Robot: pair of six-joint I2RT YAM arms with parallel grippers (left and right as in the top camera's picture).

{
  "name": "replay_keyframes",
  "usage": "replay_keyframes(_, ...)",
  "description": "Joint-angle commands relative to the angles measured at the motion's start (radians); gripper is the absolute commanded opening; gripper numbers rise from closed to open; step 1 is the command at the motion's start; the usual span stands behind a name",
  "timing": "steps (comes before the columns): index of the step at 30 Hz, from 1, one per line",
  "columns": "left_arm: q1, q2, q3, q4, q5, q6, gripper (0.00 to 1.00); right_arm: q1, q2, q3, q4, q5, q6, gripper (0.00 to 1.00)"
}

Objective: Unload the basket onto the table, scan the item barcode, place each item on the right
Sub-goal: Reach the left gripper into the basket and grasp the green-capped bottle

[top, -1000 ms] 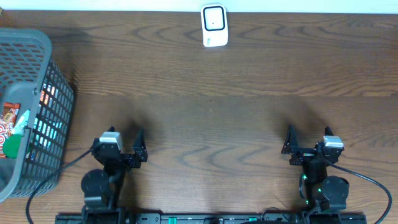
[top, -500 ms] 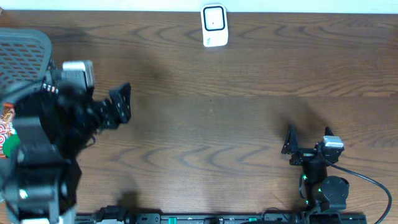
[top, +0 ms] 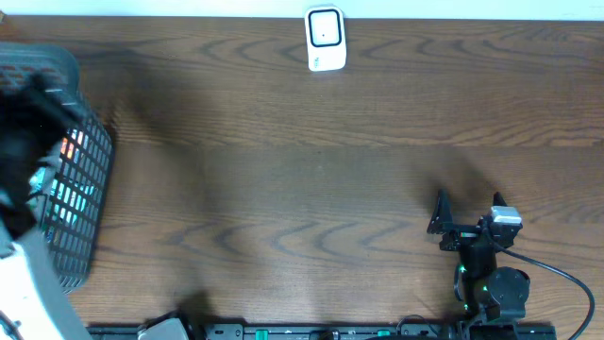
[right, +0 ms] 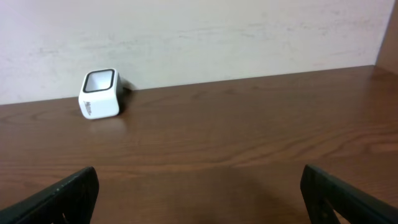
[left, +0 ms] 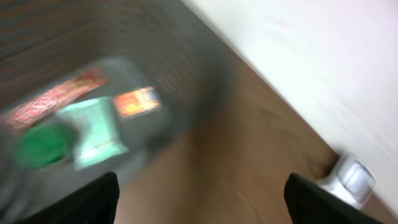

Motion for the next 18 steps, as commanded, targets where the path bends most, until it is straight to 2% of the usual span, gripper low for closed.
replay_keyframes(1,0.166,0.076,0.022,-0.083,-0.039,-0.135,0.86,0.008,-0.005,-0.002,-0.003,0.010,0.014,0.99)
replay_keyframes(8,0.363,0.198,-0.026,-0.118,-0.054,-0.167,0.85,0.008,-0.005,-0.002,-0.003,0.010,0.015,0.99)
replay_keyframes(12,0.384,0.262,-0.069,-0.109,-0.148,-0.166,0.85,0.008,-0.005,-0.002,-0.003,0.010,0.014,0.99)
replay_keyframes(18,0.383,0.301,-0.213,0.003,-0.167,-0.189,0.85,0.008,-0.005,-0.002,-0.003,0.010,0.014,0.99)
